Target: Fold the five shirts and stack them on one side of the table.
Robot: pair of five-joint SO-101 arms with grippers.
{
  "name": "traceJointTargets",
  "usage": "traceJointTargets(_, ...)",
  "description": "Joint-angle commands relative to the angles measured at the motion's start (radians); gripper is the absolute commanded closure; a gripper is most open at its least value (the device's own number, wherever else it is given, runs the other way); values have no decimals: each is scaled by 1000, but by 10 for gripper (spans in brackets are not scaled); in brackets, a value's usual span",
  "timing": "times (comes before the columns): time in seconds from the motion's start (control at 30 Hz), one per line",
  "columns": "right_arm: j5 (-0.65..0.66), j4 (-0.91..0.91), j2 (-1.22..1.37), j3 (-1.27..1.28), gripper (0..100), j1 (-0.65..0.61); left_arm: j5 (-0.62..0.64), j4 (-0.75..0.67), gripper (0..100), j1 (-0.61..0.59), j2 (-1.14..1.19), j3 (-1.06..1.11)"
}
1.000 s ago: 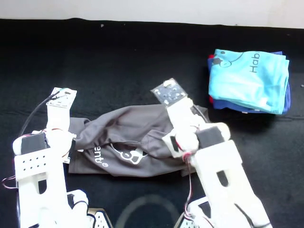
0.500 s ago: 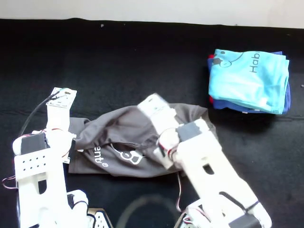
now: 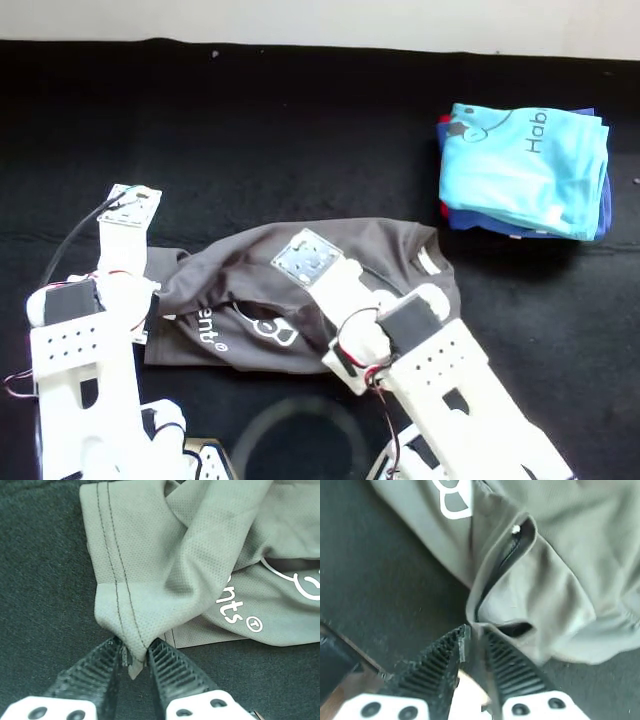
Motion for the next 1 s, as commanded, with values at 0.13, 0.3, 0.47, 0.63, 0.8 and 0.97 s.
traceJointTargets(0.13,-3,71,-35,-216,843,64,-11,-14,991,-7,-21,-10)
traceJointTargets(0.3,-2,-24,58,-58,844,131,-11,-14,991,-10,-21,-10)
traceJointTargets(0.47,43,-30,134,88,844,56,-11,-14,991,-10,-21,-10)
traceJointTargets(0.63,127,-96,170,232,844,48,-11,-14,991,-10,-21,-10)
traceJointTargets(0.8,227,-99,165,257,844,45,-11,-21,991,-10,-21,-10)
traceJointTargets(0.97,330,-97,176,259,844,45,-11,-49,991,-10,-19,-10)
